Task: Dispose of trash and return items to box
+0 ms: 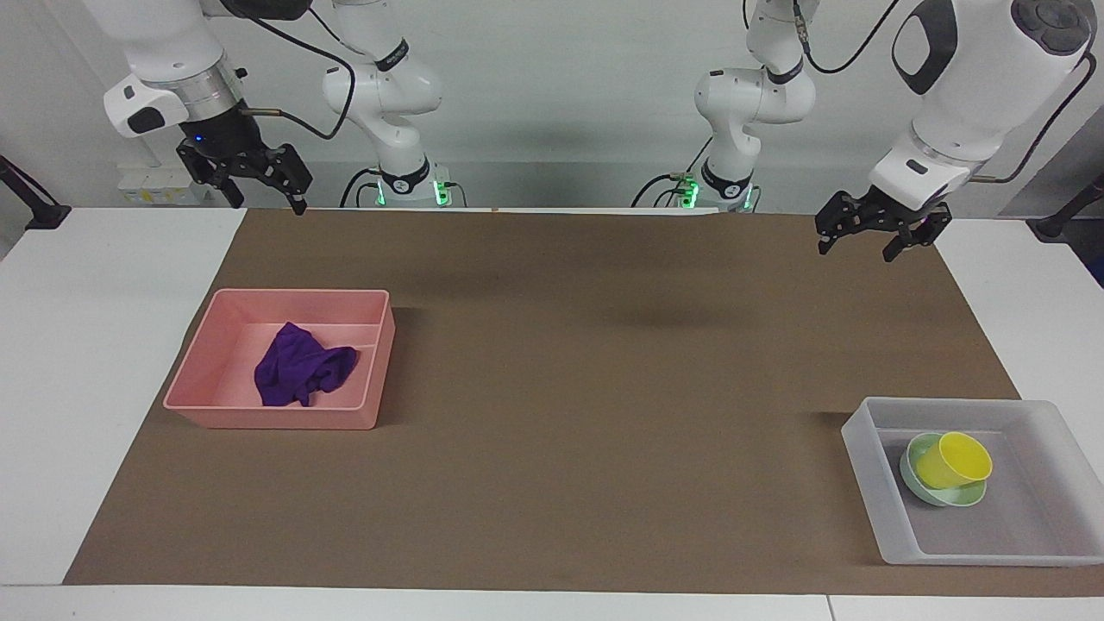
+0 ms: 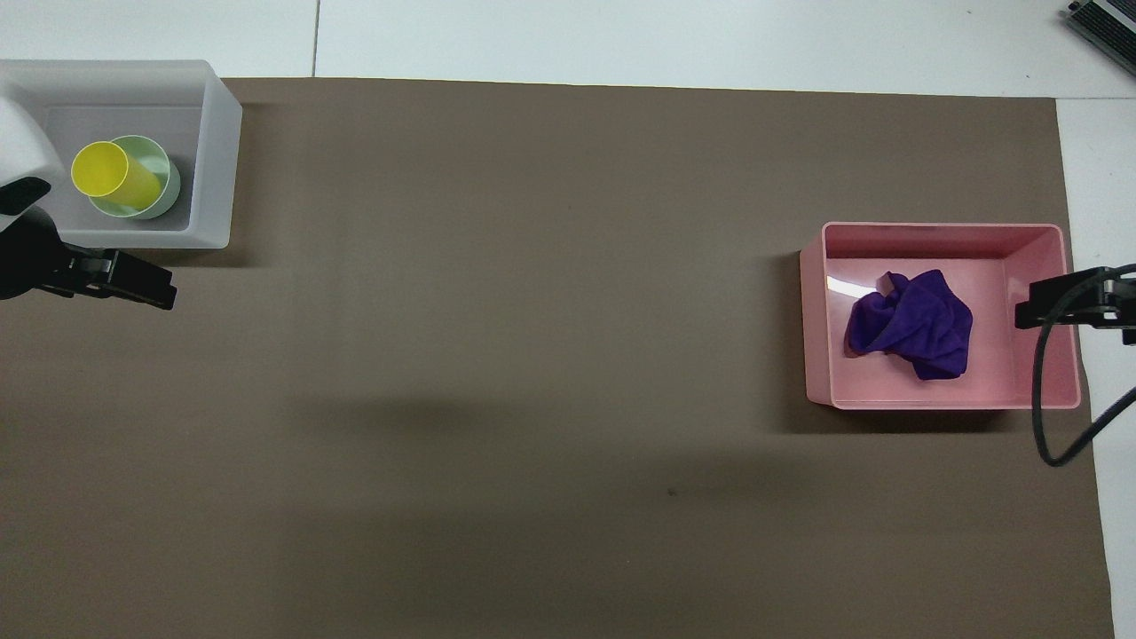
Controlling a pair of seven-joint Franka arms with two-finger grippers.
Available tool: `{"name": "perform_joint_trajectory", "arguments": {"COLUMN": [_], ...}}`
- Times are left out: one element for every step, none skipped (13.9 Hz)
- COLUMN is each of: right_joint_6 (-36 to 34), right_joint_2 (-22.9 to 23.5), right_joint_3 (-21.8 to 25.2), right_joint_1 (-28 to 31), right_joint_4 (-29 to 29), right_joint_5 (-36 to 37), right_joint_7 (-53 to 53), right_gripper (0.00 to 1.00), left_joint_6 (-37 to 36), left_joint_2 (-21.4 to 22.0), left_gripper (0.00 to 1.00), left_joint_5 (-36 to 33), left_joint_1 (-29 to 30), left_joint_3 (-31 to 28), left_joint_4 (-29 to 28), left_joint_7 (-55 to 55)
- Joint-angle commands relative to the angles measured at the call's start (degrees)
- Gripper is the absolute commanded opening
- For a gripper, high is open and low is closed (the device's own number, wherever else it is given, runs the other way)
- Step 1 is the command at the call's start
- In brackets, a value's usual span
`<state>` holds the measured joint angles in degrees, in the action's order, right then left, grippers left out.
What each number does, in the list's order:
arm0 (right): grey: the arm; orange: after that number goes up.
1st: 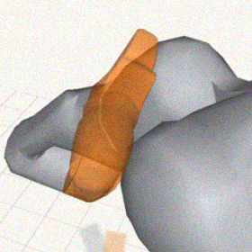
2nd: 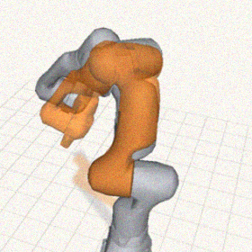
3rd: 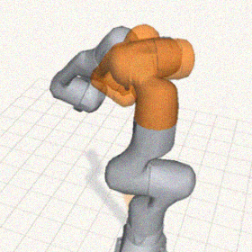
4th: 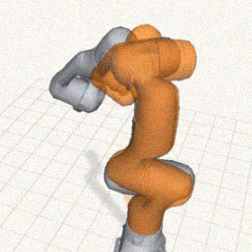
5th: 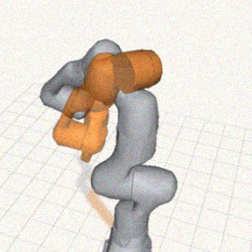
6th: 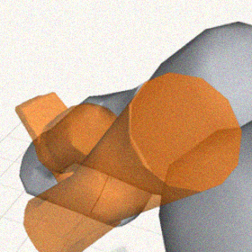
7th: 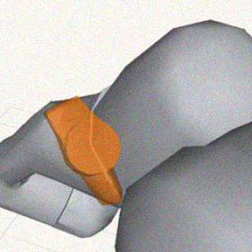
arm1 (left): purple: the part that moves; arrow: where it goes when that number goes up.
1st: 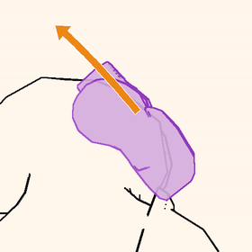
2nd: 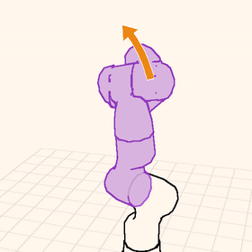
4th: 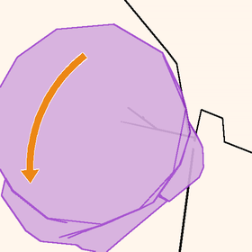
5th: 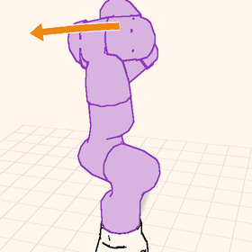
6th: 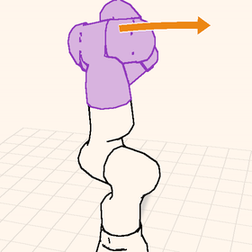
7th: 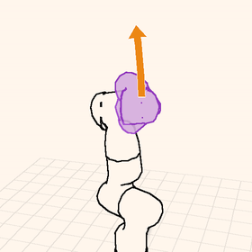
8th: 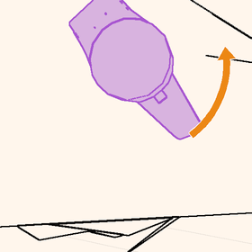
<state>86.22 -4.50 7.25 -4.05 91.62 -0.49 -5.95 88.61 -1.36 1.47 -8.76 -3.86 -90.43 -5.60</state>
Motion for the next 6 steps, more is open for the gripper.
{"name": "perform_joint_trajectory", "arguments": {"right_joint_6": [-0.26, -0.26, -0.35, -0.26, -0.26, -0.26], "right_joint_2": [0.37, 0.37, 0.28, 0.37, 0.37, 0.28], "right_joint_3": [0.66, 0.66, 0.66, 0.66, 0.66, 0.66], "right_joint_1": [-0.61, -0.61, -0.69, -0.61, -0.61, -0.61], "right_joint_4": [-0.48, -0.39, -0.39, -0.39, -0.39, -0.39], "right_joint_5": [0.75, 0.75, 0.75, 0.66, 0.66, 0.66], "right_joint_7": [1.12, 1.03, 0.94, 0.94, 0.94, 0.94], "right_gripper": [1.0, 1.0, 1.0, 1.0, 1.0, 1.0], "left_joint_6": [0.25, 0.34, 0.34, 0.34, 0.34, 0.51], "left_joint_2": [1.88, 1.88, 1.88, 1.97, 1.97, 2.06], "left_gripper": [1.0, 1.0, 1.0, 1.0, 1.0, 1.0], "left_joint_5": [-1.03, -1.03, -0.94, -1.02, -1.03, -0.94], "left_joint_1": [-0.2, -0.11, -0.11, -0.11, -0.11, -0.11], "left_joint_3": [-0.27, -0.27, -0.27, -0.27, -0.27, -0.27], "left_joint_4": [-2.12, -2.12, -2.12, -2.12, -2.12, -2.21], "left_joint_7": [-0.2, -0.2, -0.2, -0.2, -0.2, -0.2]}}
